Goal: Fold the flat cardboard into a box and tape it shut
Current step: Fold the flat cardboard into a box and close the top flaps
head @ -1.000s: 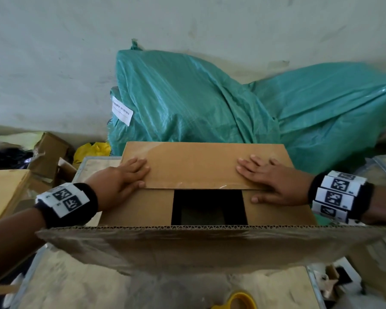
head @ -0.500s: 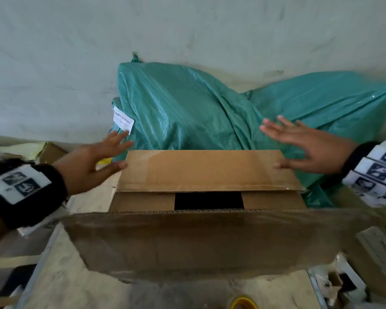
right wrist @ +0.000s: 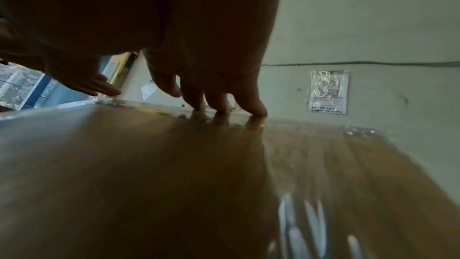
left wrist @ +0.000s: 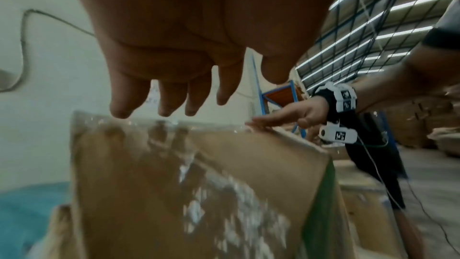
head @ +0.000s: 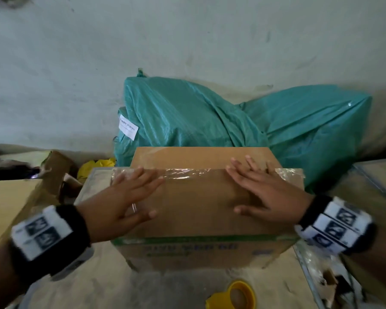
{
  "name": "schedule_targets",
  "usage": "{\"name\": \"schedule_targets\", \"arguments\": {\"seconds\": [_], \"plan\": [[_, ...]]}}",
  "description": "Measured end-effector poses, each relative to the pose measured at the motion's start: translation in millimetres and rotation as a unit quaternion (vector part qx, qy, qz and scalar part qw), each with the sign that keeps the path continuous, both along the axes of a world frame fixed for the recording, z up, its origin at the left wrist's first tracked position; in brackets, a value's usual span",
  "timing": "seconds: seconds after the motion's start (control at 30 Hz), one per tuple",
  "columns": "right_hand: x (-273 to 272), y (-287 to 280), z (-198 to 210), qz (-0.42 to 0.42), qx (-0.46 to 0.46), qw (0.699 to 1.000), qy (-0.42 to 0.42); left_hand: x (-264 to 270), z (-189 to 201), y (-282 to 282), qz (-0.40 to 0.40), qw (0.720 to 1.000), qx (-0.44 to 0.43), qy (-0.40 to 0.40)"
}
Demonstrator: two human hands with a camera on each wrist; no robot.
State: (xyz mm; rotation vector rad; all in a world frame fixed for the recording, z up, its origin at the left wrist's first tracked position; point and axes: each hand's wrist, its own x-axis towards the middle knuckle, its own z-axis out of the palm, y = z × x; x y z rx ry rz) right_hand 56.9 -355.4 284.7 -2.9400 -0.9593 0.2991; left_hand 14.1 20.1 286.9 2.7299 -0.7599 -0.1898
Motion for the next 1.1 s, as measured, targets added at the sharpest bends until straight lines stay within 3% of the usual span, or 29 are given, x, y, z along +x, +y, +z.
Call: {"name": "schedule_targets", "arguments": {"seconds": [0.1, 0.23, 0.43, 0.63, 0.93, 1.1], "plan": [[11.9, 9.8, -22.2, -0.039, -0.015, 0.999, 0.022, 12.4, -37.2, -4.1, 0.03, 0.994, 0.109, -0.001], [28.0, 12.3, -31.9, -0.09, -0.052, 0.991, 0.089, 29.7, -64.0, 0.1, 0.055, 0.984, 0.171, -0.001], [38.7, 20.2, -40.4, -0.111, -0.102, 0.977, 0.15, 33.0, -84.9, 1.1, 0.073, 0.987, 0.142, -0.026], [33.2, 26.2, -44.8, -0.119, -0.126, 0.976, 0.131, 35.0, -90.7, 1.7, 0.097, 0.989, 0.103, -0.029], [1.8, 39.4, -51.9, -0.194, 0.004, 0.974, 0.121, 36.0, -91.4, 2.7, 0.091, 0.991, 0.088, -0.046], [-44.2, 43.9, -67.2, -0.128, 0.079, 0.983, 0.102, 39.6, -95.5, 3.9, 0.095, 0.99, 0.09, -0.046]]}}
